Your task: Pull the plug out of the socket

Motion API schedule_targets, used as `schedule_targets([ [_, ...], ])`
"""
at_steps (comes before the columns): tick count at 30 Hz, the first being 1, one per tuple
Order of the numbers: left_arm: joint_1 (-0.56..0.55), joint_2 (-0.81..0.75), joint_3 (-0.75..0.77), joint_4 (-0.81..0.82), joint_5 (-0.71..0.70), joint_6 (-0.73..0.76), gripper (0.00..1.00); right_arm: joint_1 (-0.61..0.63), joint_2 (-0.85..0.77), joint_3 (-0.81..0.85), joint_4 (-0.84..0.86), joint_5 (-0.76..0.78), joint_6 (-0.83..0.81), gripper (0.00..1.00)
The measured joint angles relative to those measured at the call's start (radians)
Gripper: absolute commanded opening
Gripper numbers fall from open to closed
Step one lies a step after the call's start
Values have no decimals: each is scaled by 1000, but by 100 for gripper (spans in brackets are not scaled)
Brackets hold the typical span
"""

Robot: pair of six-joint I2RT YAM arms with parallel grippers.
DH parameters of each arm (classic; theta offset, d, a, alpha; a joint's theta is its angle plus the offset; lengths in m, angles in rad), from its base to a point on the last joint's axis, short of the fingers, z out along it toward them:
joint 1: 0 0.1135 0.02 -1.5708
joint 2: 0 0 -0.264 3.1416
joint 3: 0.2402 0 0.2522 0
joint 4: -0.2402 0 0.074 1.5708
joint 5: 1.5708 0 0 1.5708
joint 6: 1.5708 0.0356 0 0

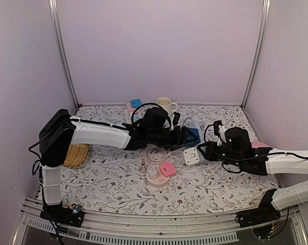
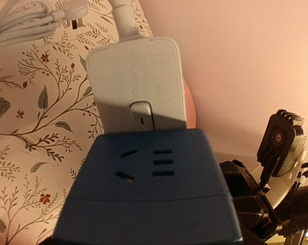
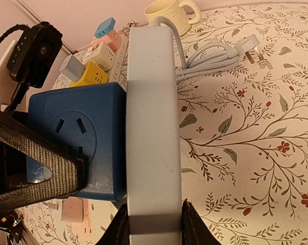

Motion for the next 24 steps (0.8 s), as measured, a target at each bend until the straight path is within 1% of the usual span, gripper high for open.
schedule_targets([
  [7, 0, -47, -20, -8, -18, 11, 8, 0, -19, 6, 21, -10, -8, 2],
  [24, -4, -60, -28, -8, -31, 12, 8, 0, -26, 9, 19, -11, -11, 2],
])
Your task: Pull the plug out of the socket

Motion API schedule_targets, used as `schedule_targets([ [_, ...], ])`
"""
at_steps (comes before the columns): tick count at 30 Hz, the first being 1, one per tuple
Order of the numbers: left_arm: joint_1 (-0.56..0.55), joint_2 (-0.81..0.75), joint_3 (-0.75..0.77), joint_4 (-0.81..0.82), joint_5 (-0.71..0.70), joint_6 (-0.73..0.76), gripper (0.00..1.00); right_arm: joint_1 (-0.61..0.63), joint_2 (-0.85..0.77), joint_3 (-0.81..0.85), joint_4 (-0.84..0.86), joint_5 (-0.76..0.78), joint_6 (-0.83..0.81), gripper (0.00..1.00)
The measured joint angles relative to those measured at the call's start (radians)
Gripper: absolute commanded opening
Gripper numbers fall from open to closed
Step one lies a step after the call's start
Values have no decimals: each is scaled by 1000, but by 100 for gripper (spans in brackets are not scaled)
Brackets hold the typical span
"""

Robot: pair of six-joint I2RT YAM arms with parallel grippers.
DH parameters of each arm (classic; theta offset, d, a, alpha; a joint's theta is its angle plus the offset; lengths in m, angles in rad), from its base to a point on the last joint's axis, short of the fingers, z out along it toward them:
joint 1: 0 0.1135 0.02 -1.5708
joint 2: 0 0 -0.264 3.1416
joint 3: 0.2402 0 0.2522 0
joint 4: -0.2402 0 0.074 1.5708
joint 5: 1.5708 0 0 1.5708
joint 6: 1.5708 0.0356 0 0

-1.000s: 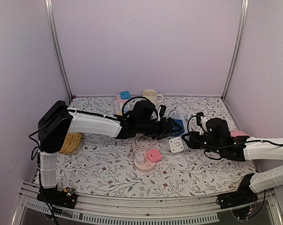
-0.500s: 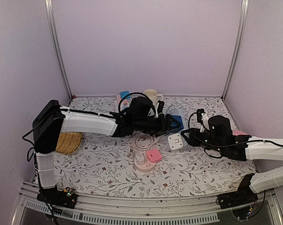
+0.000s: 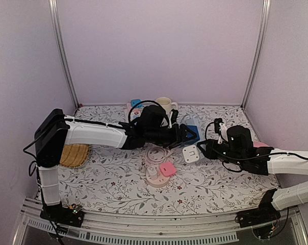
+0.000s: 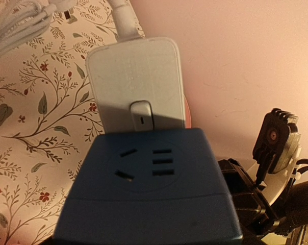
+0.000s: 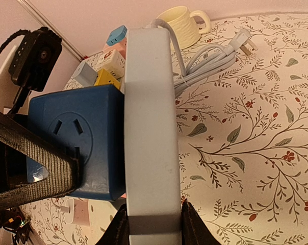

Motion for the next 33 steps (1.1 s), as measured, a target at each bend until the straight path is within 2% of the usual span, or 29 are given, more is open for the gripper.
schedule_targets([
  [22, -8, -52, -23, -11, -59, 21, 15, -16, -5, 45, -26, -37, -53, 2],
  [33, -6, -52, 9, -35, -73, 44, 26, -15, 5, 89, -60, -21, -130, 2],
])
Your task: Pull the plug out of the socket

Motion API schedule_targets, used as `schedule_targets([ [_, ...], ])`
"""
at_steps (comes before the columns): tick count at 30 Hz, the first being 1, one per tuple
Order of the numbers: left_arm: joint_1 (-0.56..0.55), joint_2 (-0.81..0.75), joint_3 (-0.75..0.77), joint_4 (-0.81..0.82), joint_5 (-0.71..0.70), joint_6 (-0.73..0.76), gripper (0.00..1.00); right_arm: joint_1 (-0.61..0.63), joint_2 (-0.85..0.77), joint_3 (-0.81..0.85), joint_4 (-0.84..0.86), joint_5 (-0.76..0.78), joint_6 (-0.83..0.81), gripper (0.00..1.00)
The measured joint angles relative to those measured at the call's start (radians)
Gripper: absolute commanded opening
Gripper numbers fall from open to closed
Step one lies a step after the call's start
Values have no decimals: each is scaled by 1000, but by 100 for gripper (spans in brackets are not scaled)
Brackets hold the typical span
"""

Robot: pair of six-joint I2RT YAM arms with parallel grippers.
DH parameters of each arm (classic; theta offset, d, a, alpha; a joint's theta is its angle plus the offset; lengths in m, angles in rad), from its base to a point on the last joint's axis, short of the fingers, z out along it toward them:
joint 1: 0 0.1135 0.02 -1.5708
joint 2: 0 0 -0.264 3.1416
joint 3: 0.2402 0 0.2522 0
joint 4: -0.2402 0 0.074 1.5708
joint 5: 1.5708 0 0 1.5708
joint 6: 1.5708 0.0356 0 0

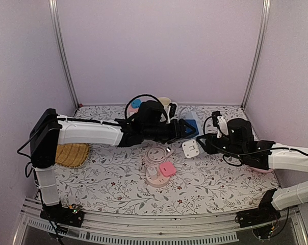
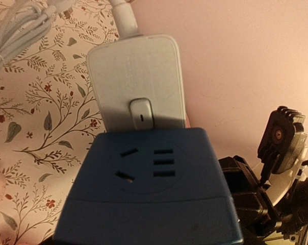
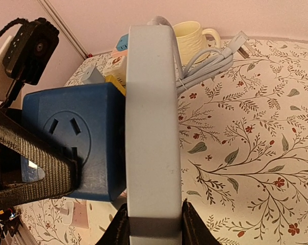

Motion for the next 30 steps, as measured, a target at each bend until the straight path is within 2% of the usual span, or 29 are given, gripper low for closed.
schedule_targets([
  [7, 8, 0, -71, 98, 11, -19, 26, 5, 27, 5, -11, -22, 44, 2],
  [14, 8, -15, -84, 99, -32, -11, 27, 6, 63, 46, -39, -5, 36, 2],
  [24, 23, -66, -169, 185, 8, -44, 29, -40, 57, 52, -10, -152, 3, 2],
  [26, 28, -65, -167, 180, 25, -49, 29, -32, 56, 53, -12, -137, -6, 2],
  [30, 29, -51, -113, 106, 29, -37, 28, 26, 69, 88, -60, -4, -12, 2],
])
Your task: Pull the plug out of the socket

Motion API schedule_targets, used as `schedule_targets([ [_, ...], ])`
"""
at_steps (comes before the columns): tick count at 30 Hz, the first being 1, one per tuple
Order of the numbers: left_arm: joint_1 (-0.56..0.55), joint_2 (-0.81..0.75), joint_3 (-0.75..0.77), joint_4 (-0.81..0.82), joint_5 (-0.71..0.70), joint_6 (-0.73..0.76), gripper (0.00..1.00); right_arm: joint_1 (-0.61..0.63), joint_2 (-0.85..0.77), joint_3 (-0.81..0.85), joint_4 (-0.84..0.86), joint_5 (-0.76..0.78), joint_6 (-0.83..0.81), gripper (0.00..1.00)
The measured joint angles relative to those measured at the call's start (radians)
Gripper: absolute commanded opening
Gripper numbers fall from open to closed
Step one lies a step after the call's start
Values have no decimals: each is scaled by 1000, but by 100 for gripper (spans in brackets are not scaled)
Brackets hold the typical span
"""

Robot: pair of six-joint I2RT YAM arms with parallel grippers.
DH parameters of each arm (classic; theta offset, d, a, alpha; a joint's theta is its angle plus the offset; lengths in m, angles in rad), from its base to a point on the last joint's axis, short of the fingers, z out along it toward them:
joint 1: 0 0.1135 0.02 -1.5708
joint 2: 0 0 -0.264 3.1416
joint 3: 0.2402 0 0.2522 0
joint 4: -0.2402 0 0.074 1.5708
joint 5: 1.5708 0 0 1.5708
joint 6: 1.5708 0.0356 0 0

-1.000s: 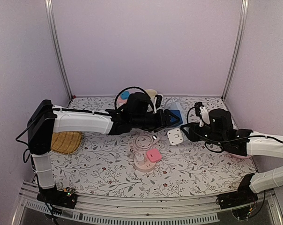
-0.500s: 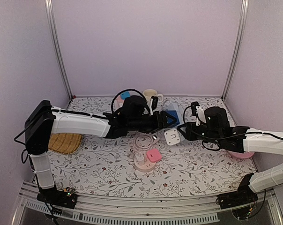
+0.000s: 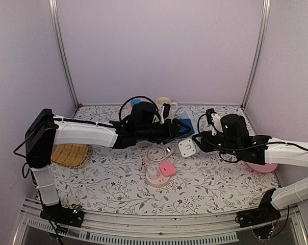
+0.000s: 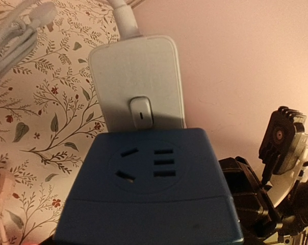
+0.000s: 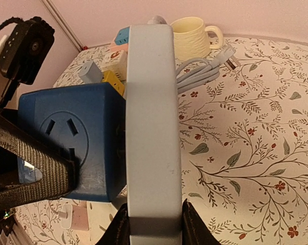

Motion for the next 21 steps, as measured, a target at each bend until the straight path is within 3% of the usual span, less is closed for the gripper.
schedule_targets([
  [4, 5, 39, 79, -80, -22, 27, 28, 22, 52, 47, -40, 117, -1, 2],
  [9, 4, 49, 97, -117, -41, 37, 27, 18, 67, 50, -49, 126, 1, 2],
  [14, 9, 41, 66, -74, -5, 25, 27, -26, 33, 25, -45, 56, -6, 2],
  [21, 45, 12, 15, -119, 54, 30, 27, -155, -10, -7, -106, 186, 8, 2],
])
